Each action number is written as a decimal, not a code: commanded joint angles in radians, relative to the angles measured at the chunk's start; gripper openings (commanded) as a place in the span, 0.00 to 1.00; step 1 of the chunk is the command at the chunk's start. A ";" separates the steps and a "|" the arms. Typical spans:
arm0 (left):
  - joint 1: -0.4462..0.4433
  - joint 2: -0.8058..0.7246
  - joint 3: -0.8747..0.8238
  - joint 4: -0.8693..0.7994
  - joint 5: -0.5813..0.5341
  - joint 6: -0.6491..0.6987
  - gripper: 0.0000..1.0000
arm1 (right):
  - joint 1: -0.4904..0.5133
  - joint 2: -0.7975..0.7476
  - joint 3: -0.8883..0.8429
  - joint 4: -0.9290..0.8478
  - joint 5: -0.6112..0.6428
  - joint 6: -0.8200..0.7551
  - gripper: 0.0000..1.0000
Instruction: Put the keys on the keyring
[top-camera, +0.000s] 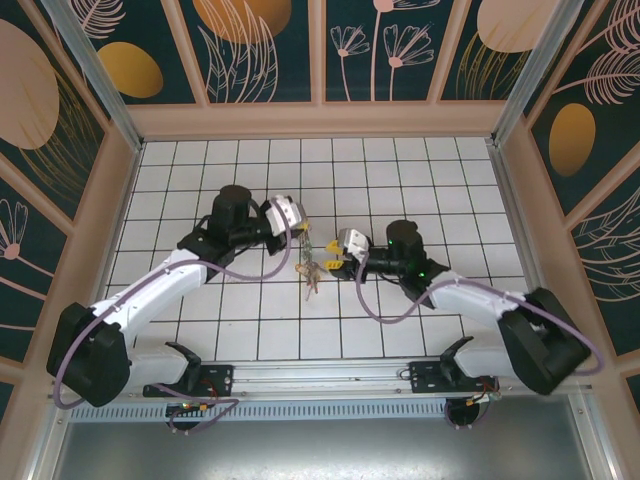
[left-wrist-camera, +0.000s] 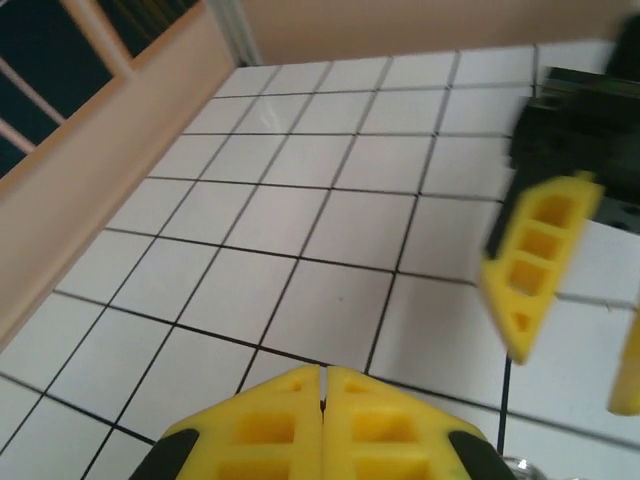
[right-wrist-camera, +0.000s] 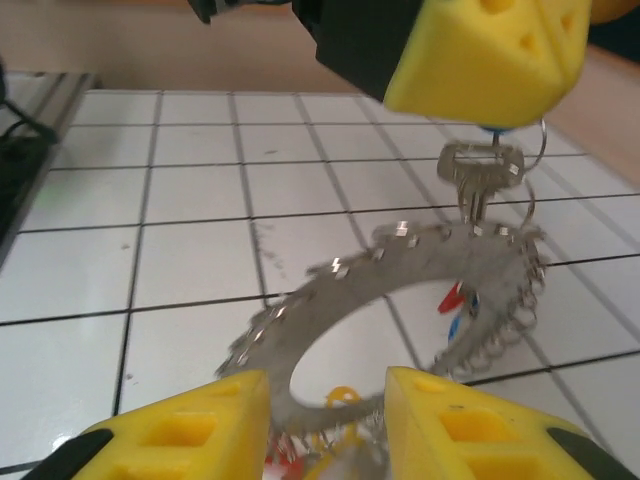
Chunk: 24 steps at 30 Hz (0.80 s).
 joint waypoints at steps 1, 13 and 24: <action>0.003 0.038 0.137 -0.089 -0.073 -0.244 0.00 | 0.003 -0.137 -0.018 0.026 0.108 0.045 0.35; 0.003 0.153 0.363 -0.156 -0.113 -0.660 0.00 | 0.175 -0.292 -0.031 0.017 0.339 0.310 0.38; 0.003 0.070 0.248 0.109 -0.146 -0.964 0.00 | 0.224 -0.060 -0.006 0.280 0.503 0.362 0.52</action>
